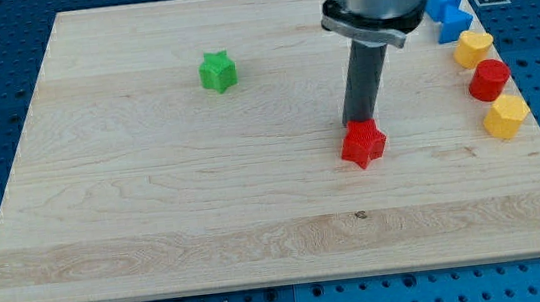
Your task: Push the red star closer to the yellow hexagon
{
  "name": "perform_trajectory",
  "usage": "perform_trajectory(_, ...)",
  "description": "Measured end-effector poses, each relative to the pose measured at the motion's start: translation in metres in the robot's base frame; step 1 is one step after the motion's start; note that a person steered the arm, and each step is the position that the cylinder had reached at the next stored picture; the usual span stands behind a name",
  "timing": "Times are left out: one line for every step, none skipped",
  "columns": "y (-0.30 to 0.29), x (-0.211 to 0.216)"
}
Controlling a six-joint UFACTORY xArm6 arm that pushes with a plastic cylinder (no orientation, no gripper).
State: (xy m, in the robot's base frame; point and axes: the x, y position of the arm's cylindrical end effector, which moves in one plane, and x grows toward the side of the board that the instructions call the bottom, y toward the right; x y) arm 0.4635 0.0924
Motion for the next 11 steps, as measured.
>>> perform_trajectory(-0.004, 0.012)
perform_trajectory(-0.005, 0.021)
perform_trajectory(-0.015, 0.021)
perform_trajectory(-0.012, 0.021)
perform_trajectory(-0.015, 0.021)
perform_trajectory(-0.048, 0.021)
perform_trajectory(-0.09, 0.026)
perform_trajectory(-0.078, 0.051)
perform_trajectory(-0.047, 0.057)
perform_trajectory(-0.004, 0.048)
perform_trajectory(0.038, 0.048)
